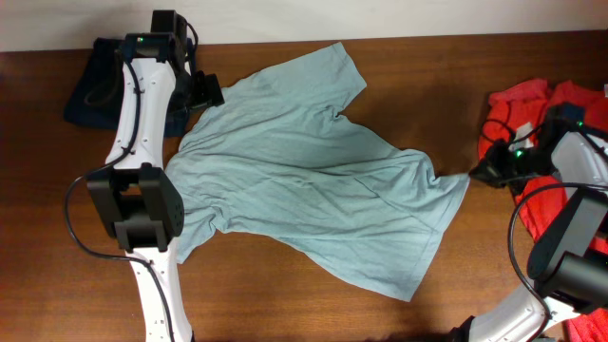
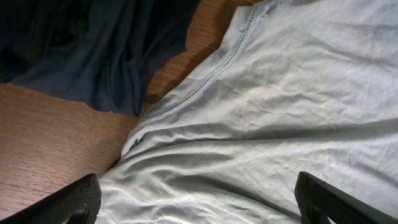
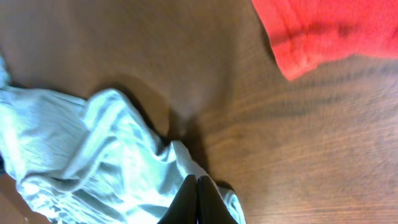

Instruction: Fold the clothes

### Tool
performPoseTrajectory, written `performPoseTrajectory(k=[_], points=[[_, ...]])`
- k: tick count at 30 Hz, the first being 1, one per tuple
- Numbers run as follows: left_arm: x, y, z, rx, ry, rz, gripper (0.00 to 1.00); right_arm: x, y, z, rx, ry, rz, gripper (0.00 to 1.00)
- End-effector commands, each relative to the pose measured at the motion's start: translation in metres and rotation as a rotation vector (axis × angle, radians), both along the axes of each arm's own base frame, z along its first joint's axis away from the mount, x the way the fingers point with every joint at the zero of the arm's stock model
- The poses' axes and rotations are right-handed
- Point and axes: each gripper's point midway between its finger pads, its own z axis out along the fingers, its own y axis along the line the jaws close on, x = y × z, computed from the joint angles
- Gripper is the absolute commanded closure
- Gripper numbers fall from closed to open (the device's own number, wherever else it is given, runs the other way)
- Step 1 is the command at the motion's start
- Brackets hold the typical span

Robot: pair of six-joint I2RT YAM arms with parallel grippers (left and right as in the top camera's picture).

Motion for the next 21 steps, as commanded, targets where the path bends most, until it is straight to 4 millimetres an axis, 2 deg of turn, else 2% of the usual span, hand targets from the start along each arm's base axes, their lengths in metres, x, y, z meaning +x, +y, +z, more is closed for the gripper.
performPoseTrajectory(k=[1, 9, 13, 16, 21], points=[[0.001, -0.002, 0.011, 0.009, -0.025, -0.016, 0.01, 0.019, -0.007, 0.022, -0.033, -0.081, 0.012, 0.96], [0.001, -0.004, 0.011, 0.009, -0.025, -0.019, 0.0, 0.046, -0.037, 0.046, -0.18, -0.16, -0.003, 0.96], [0.001, -0.005, 0.011, 0.009, -0.025, -0.022, 0.01, 0.052, -0.05, 0.046, -0.25, -0.17, -0.015, 0.96], [0.001, -0.007, 0.011, 0.009, -0.025, -0.026, 0.01, 0.059, -0.05, 0.041, -0.265, -0.181, -0.006, 0.96], [0.001, -0.007, 0.011, 0.008, -0.025, -0.026, 0.01, 0.083, -0.033, 0.024, -0.314, -0.212, 0.072, 0.96]])
